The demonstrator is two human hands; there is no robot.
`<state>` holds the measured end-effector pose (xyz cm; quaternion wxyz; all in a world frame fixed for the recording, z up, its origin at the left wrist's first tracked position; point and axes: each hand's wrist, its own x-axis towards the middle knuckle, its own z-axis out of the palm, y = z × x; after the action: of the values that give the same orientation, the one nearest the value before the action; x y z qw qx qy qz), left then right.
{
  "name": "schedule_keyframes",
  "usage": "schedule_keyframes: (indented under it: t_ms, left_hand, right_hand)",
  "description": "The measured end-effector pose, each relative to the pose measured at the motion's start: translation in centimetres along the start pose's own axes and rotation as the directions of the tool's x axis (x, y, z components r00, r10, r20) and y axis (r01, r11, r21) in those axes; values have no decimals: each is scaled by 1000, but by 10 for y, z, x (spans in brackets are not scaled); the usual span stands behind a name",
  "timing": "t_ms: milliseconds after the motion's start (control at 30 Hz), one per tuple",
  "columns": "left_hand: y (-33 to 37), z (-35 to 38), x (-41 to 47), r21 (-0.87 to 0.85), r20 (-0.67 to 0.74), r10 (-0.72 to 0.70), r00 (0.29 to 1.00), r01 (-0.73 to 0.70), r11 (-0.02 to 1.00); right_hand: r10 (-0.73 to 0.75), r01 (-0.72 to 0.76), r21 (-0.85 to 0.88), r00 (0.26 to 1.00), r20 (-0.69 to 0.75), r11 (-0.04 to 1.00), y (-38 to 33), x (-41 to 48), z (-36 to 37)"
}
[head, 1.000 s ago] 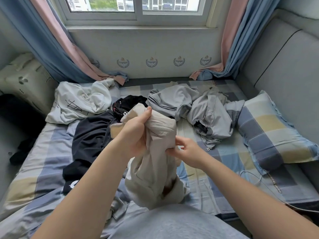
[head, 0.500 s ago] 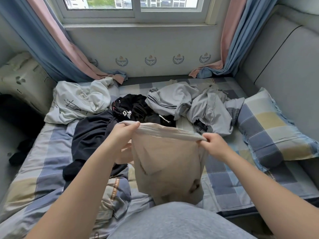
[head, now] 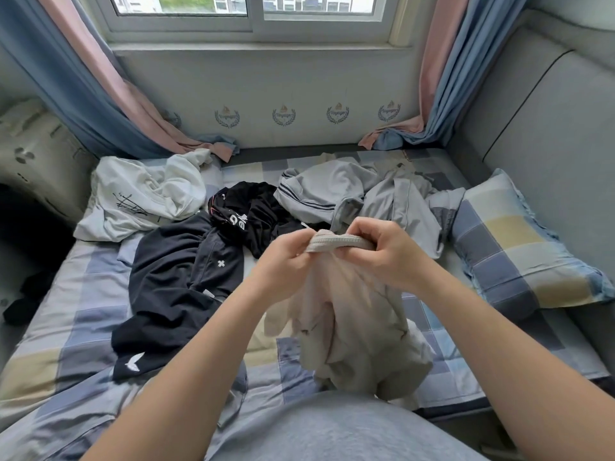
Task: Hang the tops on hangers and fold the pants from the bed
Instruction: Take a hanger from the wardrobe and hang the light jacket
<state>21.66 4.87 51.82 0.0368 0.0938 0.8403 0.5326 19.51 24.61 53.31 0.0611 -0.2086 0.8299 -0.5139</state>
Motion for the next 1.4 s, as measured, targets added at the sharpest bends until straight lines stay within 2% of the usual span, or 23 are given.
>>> schedule_keyframes:
  t_ms: [167, 333, 500, 600, 700, 800, 867, 933, 1033, 1100, 1200, 1400]
  left_hand:
    - [16, -6, -3, -136, -118, -21, 993, 5, 991]
    - [19, -17, -4, -246, -244, -41, 969, -21, 969]
    - [0, -39, 2, -255, -440, -114, 891, -3, 967]
    - [-21, -46, 6, -243, -521, -174, 836, 50, 969]
    - [-41, -50, 10, -173, -490, -287, 823, 231, 957]
    - [-49, -45, 9, -47, -339, -388, 857, 396, 917]
    - [-45, -34, 7, 36, -191, -350, 917, 362, 931]
    - [-35, -15, 6, 102, 3, -270, 963, 268, 958]
    - [-27, 13, 6, 150, 226, -145, 963, 113, 982]
    - [-24, 27, 4, 131, 216, -93, 972, 65, 989]
    - [-26, 30, 1, 95, 98, -61, 993, 52, 994]
    - [-30, 4, 2, -25, -140, -98, 985, 96, 995]
  right_hand:
    - [129, -131, -134, 991, -21, 982, 34, -6, -1]
    - [279, -307, -377, 952, -130, 874, 75, -15, 6]
    - [439, -491, -364, 871, -219, 791, 119, -32, 3]
    - [490, -551, -351, 835, -252, 758, 131, -38, -3]
    - [464, -541, -243, 830, -311, 805, 124, -35, -12]
    - [379, -426, -166, 890, -254, 889, 101, -24, -21]
    - [296, -316, -133, 943, -154, 939, 78, -17, -20]
    - [208, -216, -121, 975, -80, 969, 53, -10, -14]
    - [124, -125, -91, 992, -18, 988, 25, -3, 0]
    - [95, -95, -66, 995, -4, 993, 17, -1, 3]
    - [100, -96, -104, 994, 33, 990, 22, -4, -3]
    - [344, -301, -290, 933, 109, 908, 60, -25, -11]
